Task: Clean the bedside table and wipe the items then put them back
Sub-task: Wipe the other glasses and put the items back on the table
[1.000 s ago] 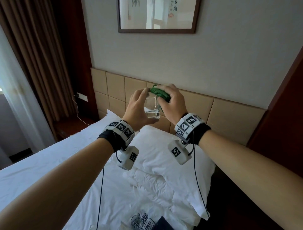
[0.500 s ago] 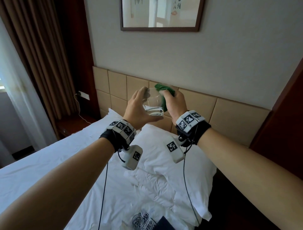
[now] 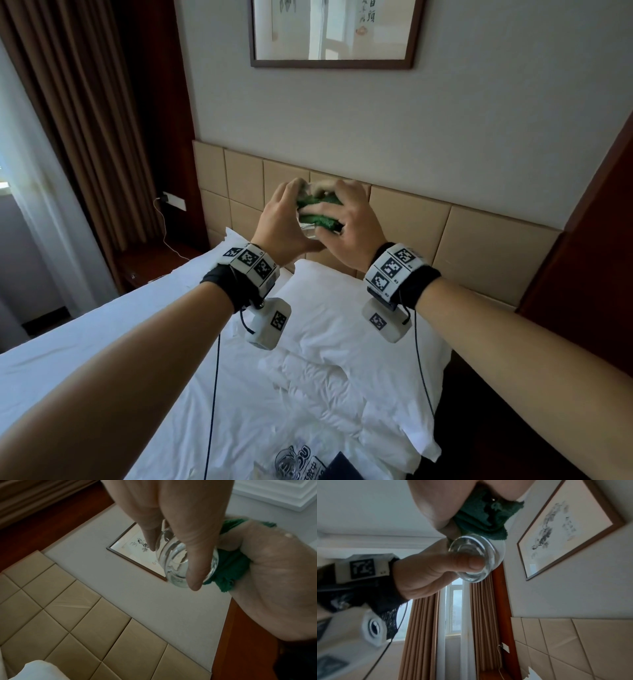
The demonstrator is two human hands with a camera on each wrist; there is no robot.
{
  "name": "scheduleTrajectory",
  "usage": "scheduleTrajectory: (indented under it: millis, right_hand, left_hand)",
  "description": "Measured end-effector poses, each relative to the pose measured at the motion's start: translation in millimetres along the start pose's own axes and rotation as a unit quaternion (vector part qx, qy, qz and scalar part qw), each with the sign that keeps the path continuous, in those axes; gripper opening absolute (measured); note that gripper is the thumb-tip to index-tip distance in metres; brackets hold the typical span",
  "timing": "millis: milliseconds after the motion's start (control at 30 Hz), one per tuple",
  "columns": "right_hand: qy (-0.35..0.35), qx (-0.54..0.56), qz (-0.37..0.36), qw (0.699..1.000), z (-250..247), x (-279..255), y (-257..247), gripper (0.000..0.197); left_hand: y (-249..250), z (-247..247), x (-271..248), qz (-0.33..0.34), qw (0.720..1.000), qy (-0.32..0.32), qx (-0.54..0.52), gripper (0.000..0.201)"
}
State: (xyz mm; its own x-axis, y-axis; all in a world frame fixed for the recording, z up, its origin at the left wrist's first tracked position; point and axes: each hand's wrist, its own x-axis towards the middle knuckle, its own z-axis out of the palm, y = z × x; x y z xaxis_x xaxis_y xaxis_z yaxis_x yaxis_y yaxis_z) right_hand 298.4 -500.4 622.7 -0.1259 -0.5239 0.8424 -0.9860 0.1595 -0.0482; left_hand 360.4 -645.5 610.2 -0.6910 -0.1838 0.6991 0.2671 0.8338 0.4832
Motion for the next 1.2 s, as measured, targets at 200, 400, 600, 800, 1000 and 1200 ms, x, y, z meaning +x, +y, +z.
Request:
scheduleTrajectory:
  millis: [200, 400, 600, 800, 1000, 1200]
  right_hand:
    - [0.074, 0.117, 0.158, 0.978, -3.8, 13.3, 2.6, 0.032]
    - [0.107, 0.37, 0.32, 0.865, -11.1, 14.5, -1.0, 0.028]
    - [0.167, 0.51, 0.432, 0.725, -9.5, 14.8, 1.2, 0.025]
    - [0.122, 0.286, 0.298, 0.902, -8.3, 8.4, -0.2, 0.031]
    - [0.053, 0.073, 0.086, 0.992, -2.6, -6.5, 0.4, 0.033]
    - [-0.012, 0.002, -0.015, 1.0, -4.1, -6.0, 3.7, 0.031]
  left_hand:
    - [7.5, 2.8, -2.8, 0.027, 1.0, 0.003, -0.009, 0.113]
    - [8.7, 3.5, -8.3, 0.009, 0.998, 0.034, -0.055, 0.114]
    - [11.8, 4.0, -4.9, 0.006, 0.992, 0.01, -0.123, 0.11]
    - [8.0, 5.7, -0.7, -0.004, 0.994, 0.022, -0.108, 0.113]
    - [3.4, 3.2, 3.3, 0.0, 0.998, 0.027, -0.054, 0.106]
    - [-6.0, 3.6, 6.5, 0.008, 1.0, 0.008, -0.023, 0.095]
